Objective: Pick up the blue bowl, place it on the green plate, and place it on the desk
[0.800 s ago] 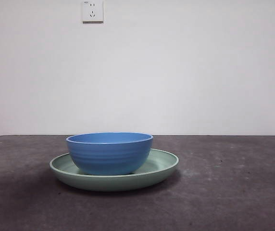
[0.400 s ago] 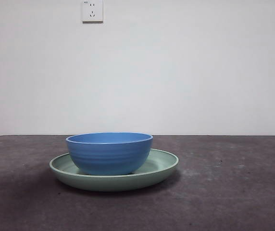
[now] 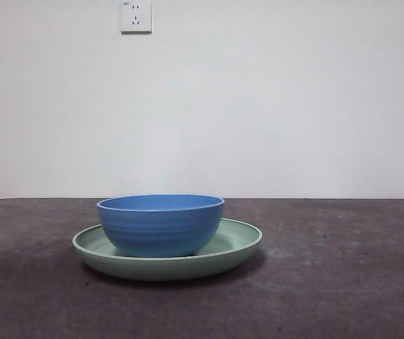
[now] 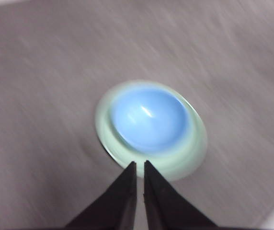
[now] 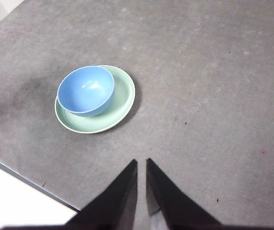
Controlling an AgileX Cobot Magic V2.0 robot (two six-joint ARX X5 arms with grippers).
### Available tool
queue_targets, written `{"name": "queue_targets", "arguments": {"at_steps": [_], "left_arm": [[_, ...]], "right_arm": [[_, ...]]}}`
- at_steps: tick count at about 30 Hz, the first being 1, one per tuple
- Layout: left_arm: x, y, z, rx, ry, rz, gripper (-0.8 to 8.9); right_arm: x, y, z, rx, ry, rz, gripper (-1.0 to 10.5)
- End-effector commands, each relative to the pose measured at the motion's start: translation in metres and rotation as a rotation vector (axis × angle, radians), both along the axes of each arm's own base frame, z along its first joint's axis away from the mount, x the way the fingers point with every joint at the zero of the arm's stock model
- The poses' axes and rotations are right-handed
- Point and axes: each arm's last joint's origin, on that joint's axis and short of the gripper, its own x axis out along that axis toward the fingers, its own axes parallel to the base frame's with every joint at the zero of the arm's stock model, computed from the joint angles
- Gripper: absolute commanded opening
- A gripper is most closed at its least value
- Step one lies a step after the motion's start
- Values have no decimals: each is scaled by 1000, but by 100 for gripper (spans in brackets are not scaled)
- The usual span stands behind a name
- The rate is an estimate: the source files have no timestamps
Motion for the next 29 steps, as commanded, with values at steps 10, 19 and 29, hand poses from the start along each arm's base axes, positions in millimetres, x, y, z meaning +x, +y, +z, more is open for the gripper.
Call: {"name": "queue_targets", "arguments": {"at_steps": [10, 19, 29], "left_arm": [[11, 23, -114, -119, -474, 258, 24], [6, 35, -153, -207, -454, 564, 24], [9, 36, -180, -139, -330, 620, 24]], "right_arm": [[-3, -1, -2, -27, 32, 11, 26], [-3, -1, -2, -26, 31, 11, 25], [-3, -1, -2, -26, 31, 12, 25]]}}
